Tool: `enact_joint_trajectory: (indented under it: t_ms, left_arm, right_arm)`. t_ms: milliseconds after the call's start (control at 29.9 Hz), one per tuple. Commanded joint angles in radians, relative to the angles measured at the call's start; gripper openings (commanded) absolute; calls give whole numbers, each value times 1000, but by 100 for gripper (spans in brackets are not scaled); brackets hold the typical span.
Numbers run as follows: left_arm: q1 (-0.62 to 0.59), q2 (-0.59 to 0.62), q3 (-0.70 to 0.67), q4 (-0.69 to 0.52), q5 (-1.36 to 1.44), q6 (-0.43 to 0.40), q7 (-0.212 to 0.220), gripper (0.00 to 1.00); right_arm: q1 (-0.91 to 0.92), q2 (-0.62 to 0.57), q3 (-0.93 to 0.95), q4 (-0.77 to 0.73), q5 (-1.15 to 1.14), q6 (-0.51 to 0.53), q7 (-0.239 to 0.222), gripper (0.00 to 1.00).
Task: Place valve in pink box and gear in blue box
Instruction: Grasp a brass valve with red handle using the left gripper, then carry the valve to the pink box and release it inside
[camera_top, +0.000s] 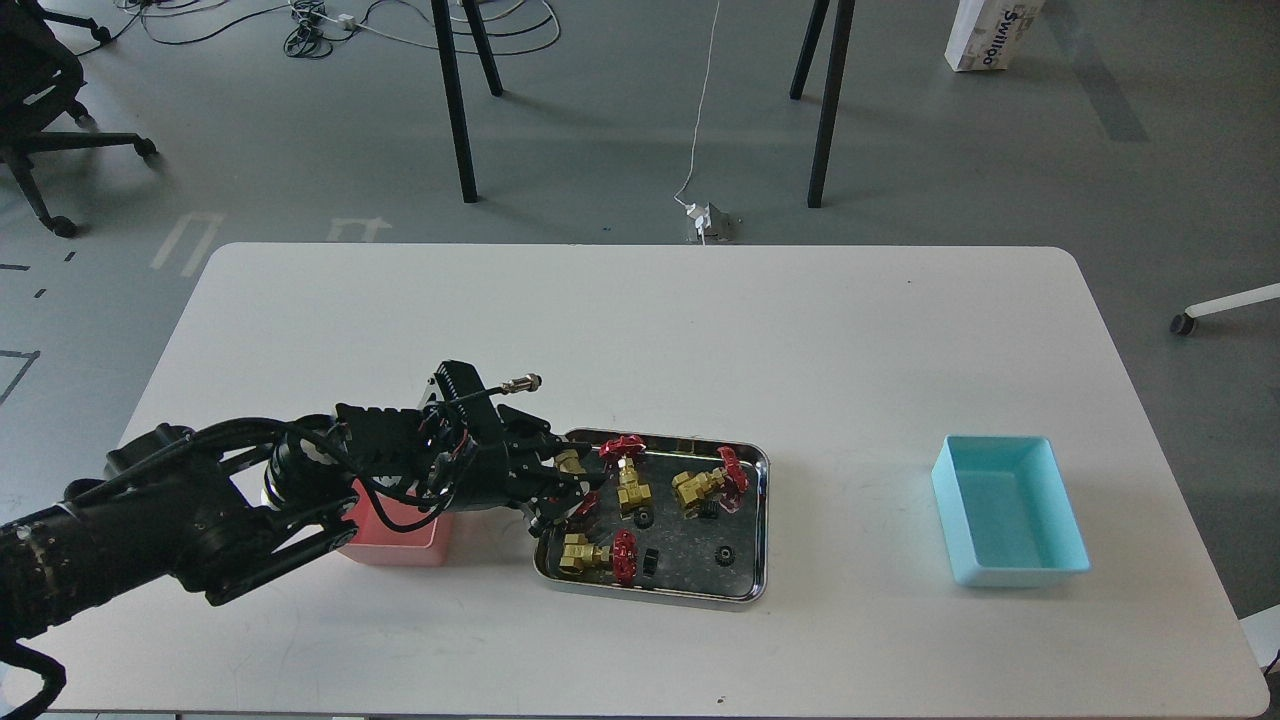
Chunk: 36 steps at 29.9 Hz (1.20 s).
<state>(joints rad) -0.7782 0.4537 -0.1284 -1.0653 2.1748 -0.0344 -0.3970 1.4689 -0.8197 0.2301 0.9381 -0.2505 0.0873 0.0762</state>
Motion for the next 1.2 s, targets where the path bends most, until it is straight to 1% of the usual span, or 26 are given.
enact_joint_trajectory:
  t_ms: [0, 67, 167, 267, 334, 435, 535, 635, 669, 702, 735, 802, 836, 869, 1003, 1103, 1170]
  left_arm:
    - [-33, 101, -52, -138, -113, -50, 20, 17]
    - [-36, 167, -89, -201, -162, -74, 41, 17]
    - [-29, 275, -125, -263, -173, -91, 46, 18]
    - [-3, 387, -119, -289, -175, -79, 44, 18]
    - [45, 440, -122, -297, -175, -58, 44, 18]
    - [103, 473, -125, -297, -175, -18, 44, 19]
    - [143, 479, -125, -295, -176, 5, 49, 19]
    - [171, 470, -126, -288, -176, 25, 67, 21]
    - [172, 467, -126, -282, -178, 30, 69, 23]
    - [172, 459, -128, -274, -179, 36, 70, 30]
    - [172, 450, -129, -262, -181, 44, 70, 39]
    - [172, 441, -129, -242, -190, 62, 72, 59]
    - [172, 439, -129, -228, -200, 68, 73, 77]
    - [172, 439, -129, -220, -214, 73, 78, 84]
    - [200, 450, -128, -217, -286, 76, 106, 91]
    - [206, 456, -129, -216, -320, 79, 106, 92]
    - [206, 477, -131, -216, -346, 97, 106, 93]
  right_arm:
    - [-1, 20, -37, -28, 0, 12, 2, 99]
    - [-1, 24, -48, -30, 0, 15, 5, 99]
    - [-2, 25, -48, -28, 0, 15, 5, 99]
    - [4, 39, -46, -30, -1, 15, 5, 99]
    - [8, 42, -44, -30, -1, 15, 5, 99]
    - [11, 42, -44, -33, -1, 15, 5, 99]
    - [10, 44, -41, -48, 0, 15, 5, 99]
    - [11, 60, -43, -50, -1, 15, 5, 99]
    - [11, 63, -43, -50, -1, 15, 5, 99]
    - [11, 65, -43, -48, -1, 15, 5, 99]
    - [13, 65, -43, -48, -1, 15, 5, 99]
    - [14, 73, -44, -48, -1, 15, 5, 99]
    - [14, 79, -44, -47, -10, 15, 5, 99]
    - [16, 83, -44, -47, -22, 15, 5, 99]
    - [16, 108, -46, -44, -101, 15, 5, 99]
    - [11, 126, -48, -38, -128, 17, 5, 99]
    - [5, 137, -49, -25, -133, 25, 5, 99]
